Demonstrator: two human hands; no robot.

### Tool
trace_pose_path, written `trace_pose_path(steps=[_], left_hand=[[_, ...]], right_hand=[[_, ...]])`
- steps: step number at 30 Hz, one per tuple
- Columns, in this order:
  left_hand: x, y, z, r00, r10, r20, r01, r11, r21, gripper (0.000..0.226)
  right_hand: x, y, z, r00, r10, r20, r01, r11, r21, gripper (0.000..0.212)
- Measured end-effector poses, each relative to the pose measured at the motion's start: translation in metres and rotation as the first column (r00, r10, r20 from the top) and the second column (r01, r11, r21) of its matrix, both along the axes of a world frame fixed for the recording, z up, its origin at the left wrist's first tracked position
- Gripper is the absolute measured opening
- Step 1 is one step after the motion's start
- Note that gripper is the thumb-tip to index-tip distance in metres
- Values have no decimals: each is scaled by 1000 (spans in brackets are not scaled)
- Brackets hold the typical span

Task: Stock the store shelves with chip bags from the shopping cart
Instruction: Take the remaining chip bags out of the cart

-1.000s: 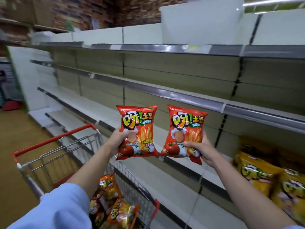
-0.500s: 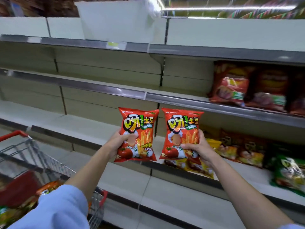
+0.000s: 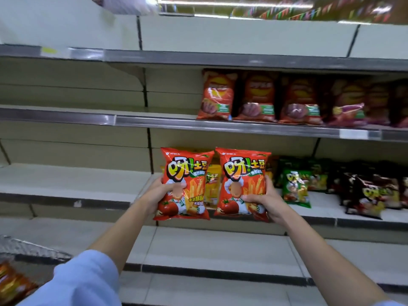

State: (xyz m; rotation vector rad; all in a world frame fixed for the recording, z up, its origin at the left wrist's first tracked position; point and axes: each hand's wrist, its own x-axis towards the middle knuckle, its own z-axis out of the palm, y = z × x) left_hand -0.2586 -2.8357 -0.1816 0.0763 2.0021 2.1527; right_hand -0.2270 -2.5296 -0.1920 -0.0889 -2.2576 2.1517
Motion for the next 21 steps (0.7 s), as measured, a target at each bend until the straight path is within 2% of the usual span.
trace_pose_path(steps=[4,6,10,15,18,21], left_hand=[[-2,57,2,998,-59,15,59,998,-28,70],[-2,85,1,997,-80,20,81,996,-39,59],[-2,140,-4,990,-134,35,136,988,-78,52],[-7,197,-11,972,-231,39,233,969,-80,51],[-10,229,-12,950,-309,51,312,947,-74,62],[-17,264,-15,921,-384,68,388,919,-68,77]], right_hand=[[25,52,-4,995,-88,35,88,996,-1,109],[38,74,-4,991,-127,38,128,992,-6,116],[64,119,-8,978,-206,35,207,978,-10,98],[85,161,-14,949,-311,51,311,950,7,92],[94,185,-19,929,-365,51,366,931,-7,93],[101,211,-22,911,-409,54,410,912,-5,107]])
